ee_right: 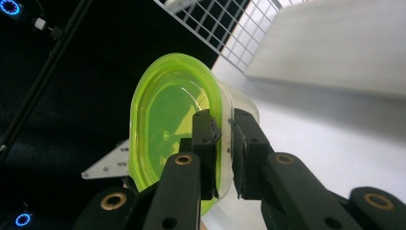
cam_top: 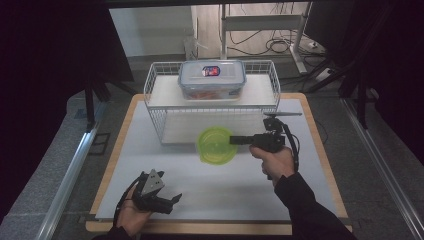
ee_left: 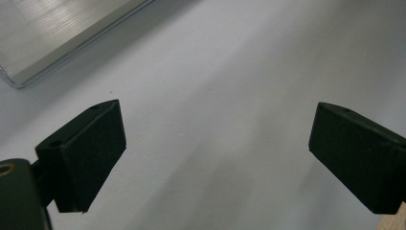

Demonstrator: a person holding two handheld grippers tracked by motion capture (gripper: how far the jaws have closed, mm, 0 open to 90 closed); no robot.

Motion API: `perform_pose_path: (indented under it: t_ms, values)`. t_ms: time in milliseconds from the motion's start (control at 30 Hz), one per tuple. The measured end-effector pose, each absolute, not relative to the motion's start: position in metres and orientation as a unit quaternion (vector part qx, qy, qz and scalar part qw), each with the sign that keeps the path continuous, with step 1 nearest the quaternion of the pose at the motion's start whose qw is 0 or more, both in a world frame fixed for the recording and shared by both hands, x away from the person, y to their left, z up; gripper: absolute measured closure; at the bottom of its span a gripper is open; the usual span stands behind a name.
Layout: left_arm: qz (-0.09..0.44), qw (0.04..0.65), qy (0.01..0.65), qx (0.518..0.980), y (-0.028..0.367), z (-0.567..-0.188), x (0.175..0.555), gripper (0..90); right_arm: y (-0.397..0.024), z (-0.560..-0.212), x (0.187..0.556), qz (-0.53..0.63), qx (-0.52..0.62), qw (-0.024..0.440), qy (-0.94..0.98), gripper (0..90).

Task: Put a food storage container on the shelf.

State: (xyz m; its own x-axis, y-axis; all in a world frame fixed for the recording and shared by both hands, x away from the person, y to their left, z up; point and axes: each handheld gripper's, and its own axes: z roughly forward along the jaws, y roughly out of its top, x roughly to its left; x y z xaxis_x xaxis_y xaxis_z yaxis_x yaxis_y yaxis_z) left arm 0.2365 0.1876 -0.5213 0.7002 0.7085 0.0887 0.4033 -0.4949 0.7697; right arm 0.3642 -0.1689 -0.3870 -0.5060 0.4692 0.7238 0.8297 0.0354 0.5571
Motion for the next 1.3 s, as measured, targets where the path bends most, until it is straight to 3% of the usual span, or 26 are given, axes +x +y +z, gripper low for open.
perform_pose_path:
  t_ms: [1300]
  values:
    - [0.21, 0.379, 0.32, 0.843, 0.184, -0.519, 0.234, 4.8, -0.17, -0.27, 0.412, -0.553, -0.487, 0.177, -0.653, 81.2]
